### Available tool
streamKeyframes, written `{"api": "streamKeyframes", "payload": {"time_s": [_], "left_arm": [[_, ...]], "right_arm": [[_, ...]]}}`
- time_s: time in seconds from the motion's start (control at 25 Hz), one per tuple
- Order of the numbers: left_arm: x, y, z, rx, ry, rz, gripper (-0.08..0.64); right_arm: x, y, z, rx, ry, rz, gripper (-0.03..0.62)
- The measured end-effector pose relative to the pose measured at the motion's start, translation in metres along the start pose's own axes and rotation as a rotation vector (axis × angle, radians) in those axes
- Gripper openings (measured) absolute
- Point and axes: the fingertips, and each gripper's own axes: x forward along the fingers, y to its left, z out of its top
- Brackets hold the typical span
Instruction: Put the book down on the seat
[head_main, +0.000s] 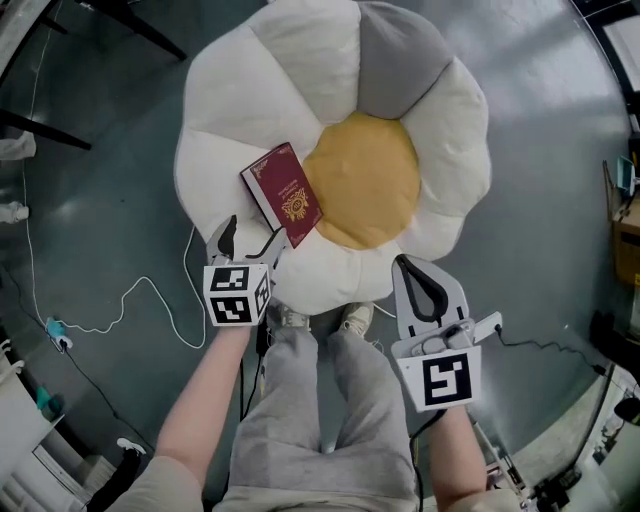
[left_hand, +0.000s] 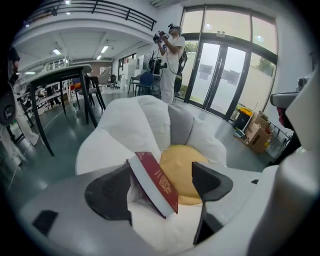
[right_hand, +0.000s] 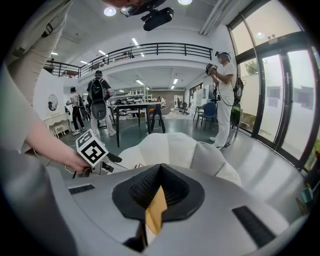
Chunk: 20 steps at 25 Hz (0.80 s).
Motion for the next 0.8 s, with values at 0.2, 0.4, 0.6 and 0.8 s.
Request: {"api": "streamKeyframes", "payload": {"time_s": [0.2,0.4,0.6,0.8], "left_arm": [[-0.047,-0.036,0.052,0.083,-0.044,-0.057,0.388],[-0.102,-0.067,0.110,0.098,-0.116,-0.109,0.372],[-0.165,-0.085,0.173,0.136,-0.187,-0.124,0.367],[-0.235,-0.107,0.231,0.164,-0.256,-0.156,0.359]], "right_arm": [[-0.023,-0.006,0.035,0.024,-0.012,-0.041,0.000],[-0.058,-0.017,0.086,0.010,-0.049,-0.089,0.000],[-0.105,-0.029,0.131,-0.024,-0.075,-0.160,0.000],[-0.154,-0.038,0.173,-0.040,-0.072,-0.228,0.000]]}}
